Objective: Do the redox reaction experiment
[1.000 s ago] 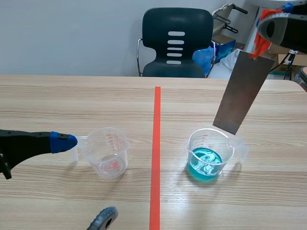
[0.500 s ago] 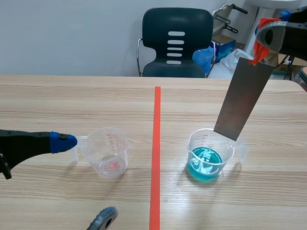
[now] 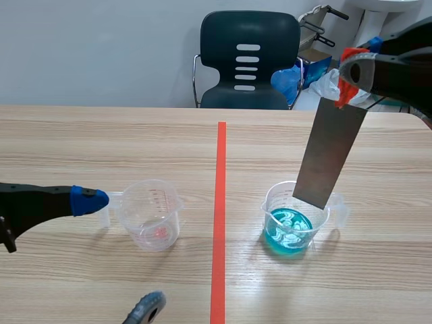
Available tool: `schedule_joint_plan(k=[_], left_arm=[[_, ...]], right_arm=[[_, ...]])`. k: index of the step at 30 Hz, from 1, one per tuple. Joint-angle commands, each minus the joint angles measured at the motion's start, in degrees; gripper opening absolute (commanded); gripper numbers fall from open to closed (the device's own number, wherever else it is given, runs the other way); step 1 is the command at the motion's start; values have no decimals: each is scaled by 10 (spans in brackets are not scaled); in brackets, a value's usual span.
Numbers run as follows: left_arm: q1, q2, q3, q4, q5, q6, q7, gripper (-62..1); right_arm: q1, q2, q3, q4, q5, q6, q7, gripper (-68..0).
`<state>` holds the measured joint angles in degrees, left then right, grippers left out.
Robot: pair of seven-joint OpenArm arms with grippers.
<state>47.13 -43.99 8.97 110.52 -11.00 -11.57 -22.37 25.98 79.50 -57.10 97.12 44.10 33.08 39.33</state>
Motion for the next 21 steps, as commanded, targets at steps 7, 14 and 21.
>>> schedule_joint_plan(k=[7,14,21], left_arm=[[5,3,3,12,-4,-2,-7,14],[5,3,3,12,-4,-2,-8,14],[5,3,3,12,-4,-2,-8,14]], right_arm=[[5,-11,13,3,0,-1,-11,-667],[3,-22,13,2,-1,-3,-28,-667],[3,-44,13,2,-5,-3,-50,-667]])
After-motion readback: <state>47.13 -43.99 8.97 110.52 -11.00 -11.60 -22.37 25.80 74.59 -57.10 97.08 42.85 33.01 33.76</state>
